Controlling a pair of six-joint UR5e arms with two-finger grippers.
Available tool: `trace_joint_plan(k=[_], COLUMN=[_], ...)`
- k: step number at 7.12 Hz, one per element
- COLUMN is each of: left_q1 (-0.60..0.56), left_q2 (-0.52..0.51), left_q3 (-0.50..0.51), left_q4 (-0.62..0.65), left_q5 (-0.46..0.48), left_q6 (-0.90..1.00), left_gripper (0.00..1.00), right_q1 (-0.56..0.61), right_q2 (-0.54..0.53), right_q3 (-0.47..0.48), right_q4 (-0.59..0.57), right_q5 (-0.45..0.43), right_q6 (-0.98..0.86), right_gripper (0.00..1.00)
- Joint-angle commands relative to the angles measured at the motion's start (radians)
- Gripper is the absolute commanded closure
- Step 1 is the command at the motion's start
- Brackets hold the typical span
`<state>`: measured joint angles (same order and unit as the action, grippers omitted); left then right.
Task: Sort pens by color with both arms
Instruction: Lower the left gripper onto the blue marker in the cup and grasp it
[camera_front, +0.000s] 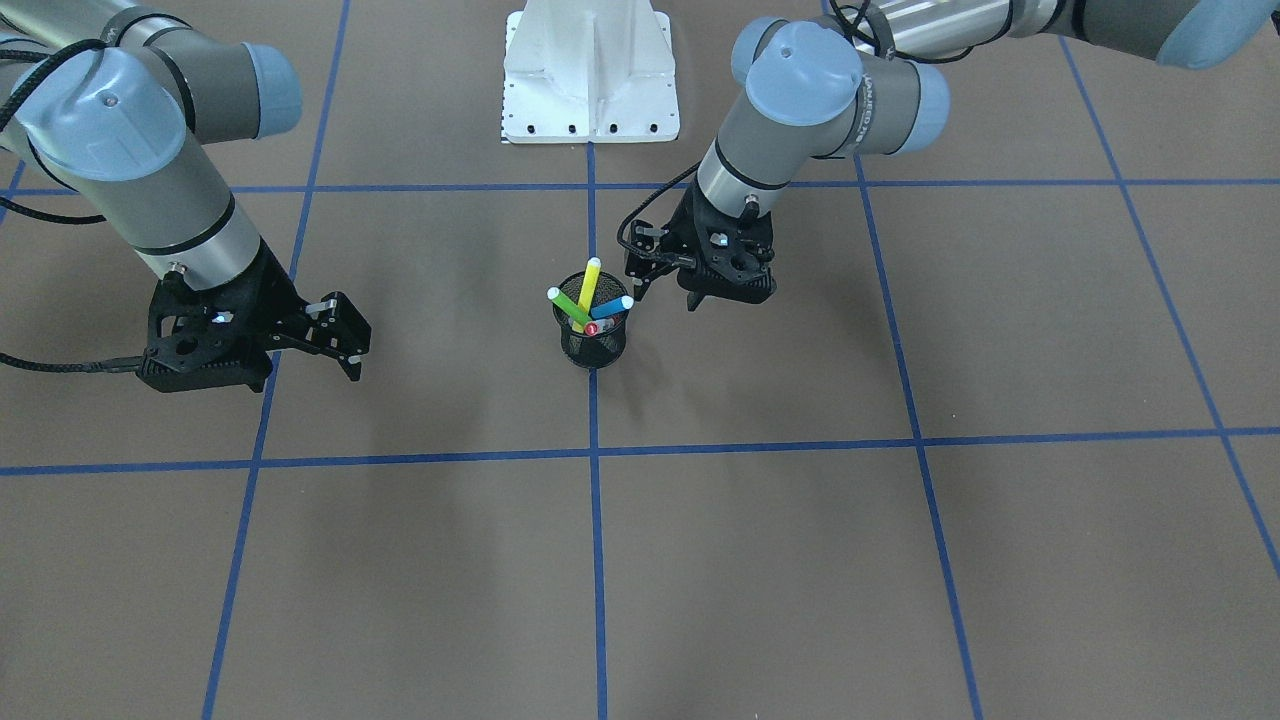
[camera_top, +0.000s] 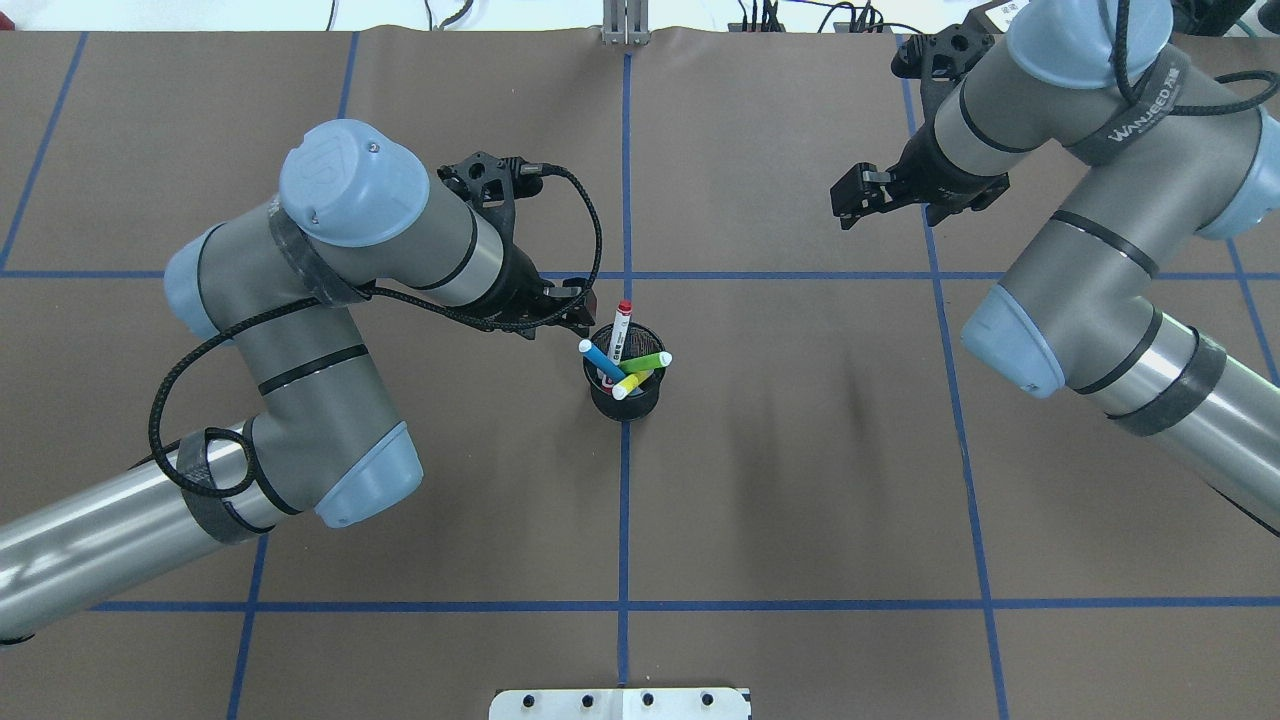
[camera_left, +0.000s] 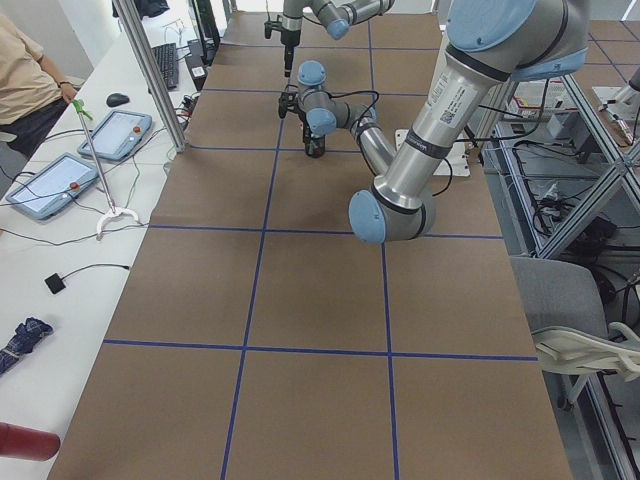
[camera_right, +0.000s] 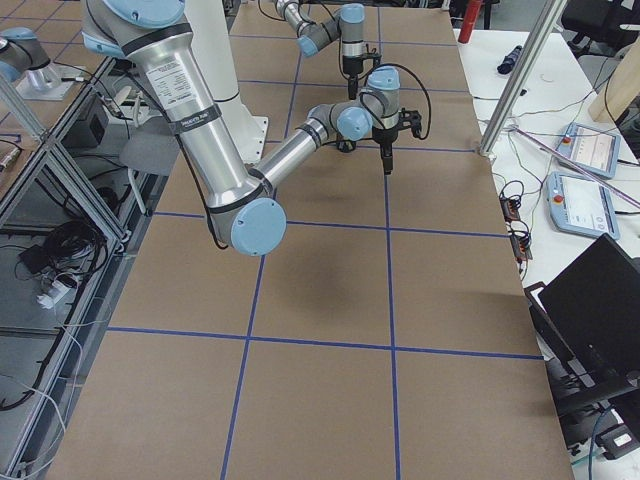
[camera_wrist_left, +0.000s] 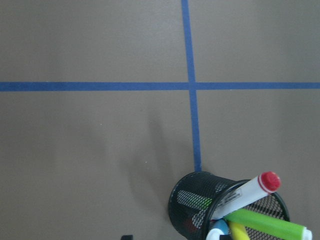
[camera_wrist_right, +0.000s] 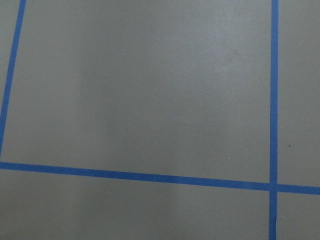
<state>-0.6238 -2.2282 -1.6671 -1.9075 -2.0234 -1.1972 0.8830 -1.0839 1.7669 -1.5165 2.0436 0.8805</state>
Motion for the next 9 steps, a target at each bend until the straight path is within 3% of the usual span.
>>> trace_joint_plan(k=[1,3,9], left_q1=[0.006,0.006,0.022], left_q2=[-0.005,-0.031,-0.047], left_q3=[0.033,0.069,0.096], left_q4=[-0.057,-0.058,-0.058], left_q5=[-0.001,-0.003,-0.011], left_q6=[-0.002,-0.002,0.001], left_gripper=[0.35,0.36,0.54], right_q1=[-0.002,-0.007,-0.022], right_q2=[-0.001,-0.001,-0.002], right_q3=[-0.001,-0.001,-0.003], right_q4=[0.001,-0.001,0.001], right_q5=[0.0,-0.002,-0.025], right_q6=[0.0,0.0,-0.002], right_gripper=[0.02,0.02,0.02])
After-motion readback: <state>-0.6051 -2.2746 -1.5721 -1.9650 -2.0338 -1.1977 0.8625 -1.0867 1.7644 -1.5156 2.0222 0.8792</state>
